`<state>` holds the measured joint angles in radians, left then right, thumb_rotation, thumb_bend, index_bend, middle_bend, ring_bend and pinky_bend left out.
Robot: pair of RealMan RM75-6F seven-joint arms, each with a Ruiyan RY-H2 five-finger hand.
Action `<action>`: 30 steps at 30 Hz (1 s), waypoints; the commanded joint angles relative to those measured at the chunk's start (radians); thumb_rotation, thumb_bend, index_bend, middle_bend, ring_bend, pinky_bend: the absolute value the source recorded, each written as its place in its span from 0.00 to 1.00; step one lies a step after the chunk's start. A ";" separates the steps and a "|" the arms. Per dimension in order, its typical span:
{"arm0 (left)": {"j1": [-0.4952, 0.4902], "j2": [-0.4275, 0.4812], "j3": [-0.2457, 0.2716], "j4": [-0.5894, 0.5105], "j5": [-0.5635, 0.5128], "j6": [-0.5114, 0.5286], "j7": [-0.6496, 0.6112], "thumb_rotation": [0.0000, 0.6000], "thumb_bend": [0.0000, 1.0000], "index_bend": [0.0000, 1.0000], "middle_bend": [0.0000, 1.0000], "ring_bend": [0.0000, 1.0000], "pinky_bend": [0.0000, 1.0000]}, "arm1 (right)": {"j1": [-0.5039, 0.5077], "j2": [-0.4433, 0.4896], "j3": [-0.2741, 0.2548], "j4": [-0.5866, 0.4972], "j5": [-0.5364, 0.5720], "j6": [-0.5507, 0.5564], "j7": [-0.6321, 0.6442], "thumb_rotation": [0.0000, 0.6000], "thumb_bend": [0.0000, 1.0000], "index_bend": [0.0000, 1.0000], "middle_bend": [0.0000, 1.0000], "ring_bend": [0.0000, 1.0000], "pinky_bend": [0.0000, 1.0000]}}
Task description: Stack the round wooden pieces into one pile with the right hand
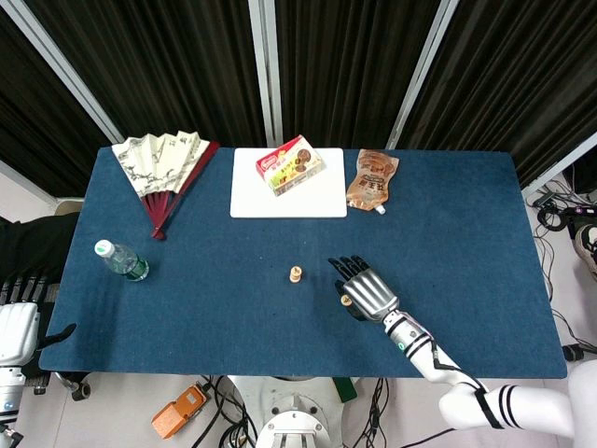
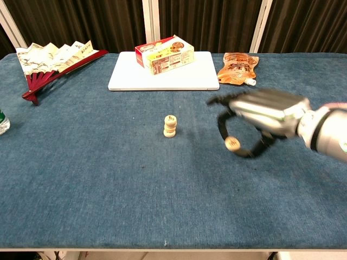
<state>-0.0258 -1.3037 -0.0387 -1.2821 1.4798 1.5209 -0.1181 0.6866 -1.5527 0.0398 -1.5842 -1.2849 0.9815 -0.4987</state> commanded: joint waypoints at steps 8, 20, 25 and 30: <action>0.007 0.009 0.001 -0.010 0.000 0.010 0.005 1.00 0.00 0.11 0.09 0.06 0.00 | 0.180 -0.092 0.169 0.017 0.213 -0.121 -0.148 1.00 0.50 0.56 0.11 0.15 0.17; 0.010 0.005 0.001 0.000 -0.008 0.000 0.000 1.00 0.00 0.11 0.09 0.06 0.00 | 0.287 -0.179 0.196 0.119 0.399 -0.137 -0.228 1.00 0.50 0.53 0.11 0.15 0.17; 0.010 0.005 0.000 0.002 -0.007 0.001 -0.003 1.00 0.00 0.11 0.09 0.06 0.00 | 0.303 -0.178 0.191 0.122 0.420 -0.126 -0.229 1.00 0.50 0.53 0.11 0.15 0.17; 0.009 0.003 0.000 0.004 -0.008 -0.002 -0.003 1.00 0.00 0.11 0.09 0.06 0.00 | 0.315 -0.179 0.181 0.125 0.434 -0.119 -0.225 1.00 0.50 0.51 0.11 0.15 0.17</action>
<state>-0.0166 -1.3008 -0.0385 -1.2777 1.4719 1.5185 -0.1215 1.0009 -1.7314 0.2215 -1.4591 -0.8517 0.8624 -0.7241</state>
